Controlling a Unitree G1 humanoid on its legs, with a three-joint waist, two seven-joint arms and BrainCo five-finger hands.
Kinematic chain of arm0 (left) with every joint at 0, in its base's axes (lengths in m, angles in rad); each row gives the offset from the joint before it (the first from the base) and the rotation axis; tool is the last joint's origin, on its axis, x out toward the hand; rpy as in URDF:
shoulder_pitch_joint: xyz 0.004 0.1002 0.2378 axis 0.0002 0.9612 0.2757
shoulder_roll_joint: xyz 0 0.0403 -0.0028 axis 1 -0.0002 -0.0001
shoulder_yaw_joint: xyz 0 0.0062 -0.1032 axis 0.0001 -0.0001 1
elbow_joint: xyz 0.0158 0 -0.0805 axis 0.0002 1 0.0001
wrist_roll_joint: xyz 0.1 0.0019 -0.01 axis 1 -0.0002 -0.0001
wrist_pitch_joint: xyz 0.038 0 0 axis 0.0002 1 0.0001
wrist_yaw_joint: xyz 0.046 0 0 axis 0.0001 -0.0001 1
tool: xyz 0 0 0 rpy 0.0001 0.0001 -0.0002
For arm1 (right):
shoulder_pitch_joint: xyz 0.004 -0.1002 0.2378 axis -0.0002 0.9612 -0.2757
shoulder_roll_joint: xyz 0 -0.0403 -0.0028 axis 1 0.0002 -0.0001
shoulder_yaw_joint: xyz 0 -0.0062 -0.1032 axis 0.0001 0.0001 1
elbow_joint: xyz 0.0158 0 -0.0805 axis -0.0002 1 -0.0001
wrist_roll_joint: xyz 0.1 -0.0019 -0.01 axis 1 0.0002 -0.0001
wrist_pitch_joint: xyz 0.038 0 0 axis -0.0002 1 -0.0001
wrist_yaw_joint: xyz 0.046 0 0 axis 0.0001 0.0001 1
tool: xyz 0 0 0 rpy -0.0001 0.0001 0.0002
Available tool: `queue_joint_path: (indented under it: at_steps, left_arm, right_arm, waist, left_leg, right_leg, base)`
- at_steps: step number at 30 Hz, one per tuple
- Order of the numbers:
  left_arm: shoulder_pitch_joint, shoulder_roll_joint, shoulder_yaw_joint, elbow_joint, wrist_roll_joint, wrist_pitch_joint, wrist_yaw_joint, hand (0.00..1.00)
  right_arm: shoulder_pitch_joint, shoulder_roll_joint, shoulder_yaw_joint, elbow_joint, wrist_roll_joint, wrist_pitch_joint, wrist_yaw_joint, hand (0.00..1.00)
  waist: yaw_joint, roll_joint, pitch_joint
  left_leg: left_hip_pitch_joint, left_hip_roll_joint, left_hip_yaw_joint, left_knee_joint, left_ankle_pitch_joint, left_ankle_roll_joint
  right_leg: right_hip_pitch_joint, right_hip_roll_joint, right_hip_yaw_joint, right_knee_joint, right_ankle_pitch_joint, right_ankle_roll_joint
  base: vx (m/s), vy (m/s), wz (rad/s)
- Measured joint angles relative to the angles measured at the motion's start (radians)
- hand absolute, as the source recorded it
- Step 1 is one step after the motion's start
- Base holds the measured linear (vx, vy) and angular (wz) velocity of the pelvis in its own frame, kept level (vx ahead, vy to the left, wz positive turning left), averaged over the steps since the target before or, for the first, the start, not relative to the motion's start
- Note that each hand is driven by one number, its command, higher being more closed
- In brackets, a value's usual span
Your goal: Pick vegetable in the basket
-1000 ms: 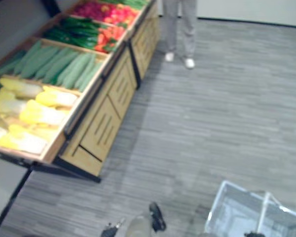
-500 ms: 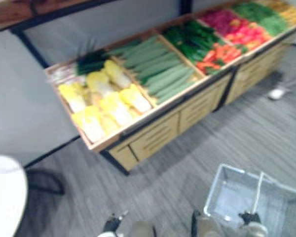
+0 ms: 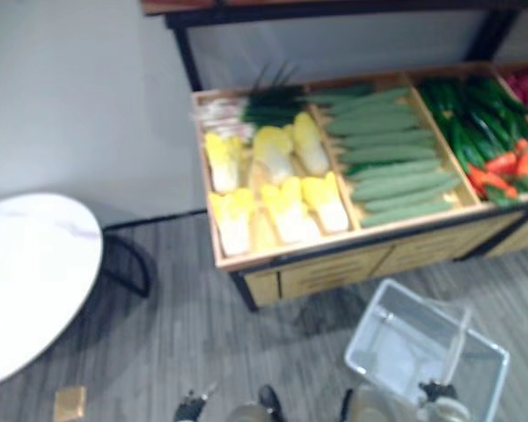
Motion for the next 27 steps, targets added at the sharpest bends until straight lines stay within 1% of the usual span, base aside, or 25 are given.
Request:
queue_joint_path:
  at_steps: [1, 2, 3, 4, 5, 6, 7, 8, 9, 10, 11, 12, 13, 14, 15, 17, 19, 20, 21, 22, 23, 25, 27]
  left_arm:
    - [-0.017, -0.001, -0.002, 0.000, -0.004, 0.000, 0.005, 0.00]
    - [-0.029, 0.001, -0.001, -0.005, -0.004, -0.003, 0.008, 0.00]
    - [-0.029, 0.006, 0.002, -0.010, -0.004, -0.004, 0.009, 0.00]
    - [-0.024, 0.020, 0.011, -0.010, -0.004, -0.005, 0.011, 0.00]
    - [-0.019, 0.006, 0.046, -0.003, -0.004, 0.001, 0.016, 0.00]
    - [-0.014, -0.011, 0.056, -0.003, -0.004, 0.002, 0.018, 0.00]
    - [0.000, -0.031, 0.078, -0.006, -0.004, 0.001, 0.018, 0.00]
    - [0.005, -0.057, 0.119, -0.005, -0.006, 0.003, 0.023, 0.00]
    - [0.010, -0.067, 0.147, -0.005, -0.026, 0.008, 0.029, 0.00]
    - [0.005, -0.067, 0.164, -0.005, -0.037, 0.009, 0.030, 0.00]
    - [-0.010, -0.067, 0.191, -0.006, -0.057, 0.009, 0.039, 0.00]
    - [-0.026, -0.065, 0.220, -0.010, -0.082, 0.009, 0.051, 0.00]
    - [-0.036, -0.064, 0.242, -0.011, -0.101, 0.009, 0.058, 0.00]
    - [-0.060, -0.061, 0.301, -0.015, -0.128, 0.010, 0.069, 0.00]
    - [-0.081, -0.050, 0.359, -0.033, -0.168, 0.009, 0.091, 0.00]
    - [-0.115, -0.018, 0.421, -0.040, -0.244, 0.006, 0.132, 0.00]
    - [-0.159, 0.040, 0.493, -0.074, -0.396, -0.032, 0.218, 0.00]
    - [-0.181, 0.074, 0.525, -0.103, -0.462, -0.059, 0.250, 0.00]
    - [-0.202, 0.102, 0.550, -0.136, -0.516, -0.086, 0.280, 0.00]
    - [-0.215, 0.112, 0.560, -0.161, -0.537, -0.097, 0.293, 0.00]
    - [-0.224, 0.128, 0.574, -0.209, -0.554, -0.119, 0.320, 0.00]
    - [-0.223, 0.139, 0.574, -0.278, -0.549, -0.139, 0.363, 0.00]
    - [-0.223, 0.142, 0.564, -0.351, -0.523, -0.149, 0.406, 0.00]
  right_arm:
    - [-0.001, 0.003, 0.013, 0.000, 0.001, 0.000, -0.001, 1.00]
    - [-0.001, 0.015, 0.015, 0.000, 0.001, 0.000, -0.001, 1.00]
    - [-0.001, 0.025, 0.014, 0.001, 0.001, 0.000, -0.001, 1.00]
    - [0.001, 0.048, 0.013, 0.004, 0.001, 0.001, -0.001, 1.00]
    - [-0.013, 0.058, 0.011, 0.009, 0.001, 0.002, 0.001, 1.00]
    - [-0.016, 0.053, 0.009, 0.010, 0.001, 0.002, -0.002, 1.00]
    - [-0.014, 0.044, 0.009, 0.021, 0.001, 0.002, -0.001, 1.00]
    - [-0.013, 0.028, 0.009, 0.036, 0.000, 0.001, 0.000, 1.00]
    - [-0.013, 0.019, 0.009, 0.042, -0.001, 0.003, 0.006, 1.00]
    - [-0.011, 0.018, 0.007, 0.043, -0.002, 0.006, 0.006, 1.00]
    - [-0.004, 0.018, 0.002, 0.043, -0.002, 0.010, 0.006, 1.00]
    - [-0.001, 0.018, -0.007, 0.045, -0.002, 0.019, 0.004, 1.00]
    - [0.002, 0.017, -0.020, 0.048, -0.002, 0.023, 0.002, 1.00]
    - [0.010, 0.018, -0.032, 0.056, -0.003, 0.023, 0.001, 1.00]
    - [0.012, 0.019, -0.034, 0.066, -0.004, 0.023, -0.003, 1.00]
    - [0.016, 0.020, -0.040, 0.080, -0.004, 0.022, -0.004, 1.00]
    - [0.029, 0.021, -0.042, 0.080, -0.005, 0.023, -0.012, 1.00]
    - [0.038, 0.022, -0.052, 0.080, -0.008, 0.022, -0.018, 1.00]
    - [0.048, 0.022, -0.069, 0.079, -0.009, 0.020, -0.028, 1.00]
    - [0.052, 0.021, -0.071, 0.079, -0.009, 0.019, -0.032, 1.00]
    - [0.062, 0.020, -0.071, 0.078, -0.009, 0.015, -0.041, 1.00]
    - [0.085, 0.021, -0.072, 0.071, -0.006, 0.010, -0.048, 1.00]
    - [0.102, 0.024, -0.073, 0.060, 0.000, 0.003, -0.053, 1.00]
  waist:
    - [0.000, 0.004, 0.001]
    - [0.000, -0.003, -0.004]
    - [0.001, -0.014, -0.011]
    - [0.007, -0.056, -0.024]
    - [0.016, -0.056, -0.024]
    - [0.018, -0.028, -0.035]
    - [0.019, -0.006, -0.048]
    - [0.021, 0.023, -0.043]
    - [0.022, 0.043, -0.049]
    - [0.018, 0.043, -0.048]
    - [0.007, 0.042, -0.048]
    - [0.001, 0.042, -0.049]
    - [0.001, 0.042, -0.049]
    - [0.001, 0.042, -0.052]
    - [0.001, 0.041, -0.053]
    - [0.001, 0.041, -0.053]
    - [0.000, 0.037, -0.055]
    - [0.000, 0.036, -0.056]
    - [-0.002, 0.037, -0.058]
    - [-0.001, 0.038, -0.058]
    - [0.000, 0.035, -0.058]
    - [0.000, 0.033, -0.067]
    - [0.001, 0.031, -0.071]
  left_leg:
    - [0.001, 0.009, -0.035, 0.000, 0.002, -0.012]
    - [0.006, 0.012, -0.059, -0.003, 0.006, -0.034]
    - [0.010, 0.006, -0.070, -0.005, 0.004, -0.049]
    - [0.033, -0.017, -0.070, -0.022, 0.000, -0.069]
    - [0.075, -0.011, -0.063, -0.051, 0.000, -0.096]
    - [0.079, 0.015, -0.051, -0.062, 0.009, -0.111]
    - [0.080, 0.040, -0.025, -0.069, 0.011, -0.121]
    - [0.094, 0.075, 0.011, -0.077, 0.011, -0.142]
    - [0.104, 0.096, 0.031, -0.077, 0.017, -0.157]
    - [0.113, 0.103, 0.042, -0.078, 0.026, -0.169]
    - [0.128, 0.114, 0.049, -0.077, 0.037, -0.173]
    - [0.142, 0.122, 0.055, -0.076, 0.041, -0.174]
    - [0.145, 0.125, 0.060, -0.075, 0.041, -0.173]
    - [0.144, 0.127, 0.071, -0.074, 0.041, -0.173]
    - [0.141, 0.128, 0.073, -0.074, 0.041, -0.173]
    - [0.140, 0.128, 0.073, -0.074, 0.041, -0.173]
    - [0.140, 0.127, 0.071, -0.075, 0.041, -0.173]
    - [0.138, 0.127, 0.070, -0.077, 0.039, -0.172]
    - [0.128, 0.128, 0.067, -0.081, 0.031, -0.164]
    - [0.125, 0.129, 0.067, -0.084, 0.028, -0.165]
    - [0.120, 0.128, 0.066, -0.083, 0.028, -0.165]
    - [0.111, 0.127, 0.057, -0.080, 0.021, -0.158]
    - [0.108, 0.126, 0.052, -0.074, 0.017, -0.160]
  right_leg:
    - [0.001, 0.016, 0.031, -0.096, 0.001, 0.001]
    - [0.009, 0.023, 0.084, -0.229, 0.016, 0.006]
    - [0.016, 0.020, 0.105, -0.298, 0.050, 0.004]
    - [0.017, -0.009, 0.131, -0.408, 0.208, 0.007]
    - [0.032, 0.002, 0.142, -0.415, 0.197, 0.038]
    - [0.035, 0.030, 0.144, -0.434, 0.210, 0.020]
    - [0.049, 0.060, 0.148, -0.473, 0.220, 0.008]
    - [0.068, 0.104, 0.160, -0.524, 0.244, -0.011]
    - [0.079, 0.132, 0.171, -0.553, 0.256, -0.024]
    - [0.089, 0.142, 0.174, -0.562, 0.258, -0.027]
    - [0.113, 0.155, 0.174, -0.579, 0.260, -0.031]
    - [0.132, 0.165, 0.175, -0.596, 0.264, -0.036]
    - [0.138, 0.169, 0.177, -0.605, 0.266, -0.040]
    - [0.144, 0.174, 0.181, -0.625, 0.277, -0.046]
    - [0.145, 0.177, 0.188, -0.646, 0.292, -0.047]
    - [0.159, 0.178, 0.189, -0.681, 0.314, -0.049]
    - [0.179, 0.177, 0.184, -0.721, 0.338, -0.049]
    - [0.190, 0.176, 0.177, -0.743, 0.347, -0.049]
    - [0.198, 0.176, 0.164, -0.768, 0.360, -0.052]
    - [0.195, 0.177, 0.160, -0.768, 0.360, -0.052]
    - [0.194, 0.178, 0.154, -0.772, 0.362, -0.054]
    - [0.197, 0.174, 0.142, -0.773, 0.360, -0.052]
    - [0.197, 0.171, 0.137, -0.773, 0.359, -0.051]
  base:
    - [0.30, -0.184, 1.25]
    - [0.23, -0.174, 1.01]
    - [0.24, -0.227, 0.89]
    - [0.26, -0.314, 0.40]
    - [0.25, -0.309, 0.07]
    - [0.23, -0.273, -0.36]
    - [0.20, -0.209, -0.64]
    - [0.21, -0.251, -0.76]
    - [0.15, -0.207, -0.65]
    - [0.11, -0.192, -0.36]
    - [0.09, -0.161, -0.15]
    - [0.06, -0.138, -0.11]
    - [0.02, -0.088, -0.13]
    - [-0.02, -0.054, -0.17]
    - [-0.04, -0.044, -0.15]
    - [-0.06, -0.022, -0.06]
    - [-0.12, -0.017, 0.06]
    - [-0.16, -0.023, 0.22]
    - [-0.13, -0.017, 0.23]
    - [-0.13, -0.024, 0.23]
    - [-0.11, -0.027, 0.11]
    - [-0.11, -0.032, 0.13]
    - [-0.06, -0.012, 0.07]
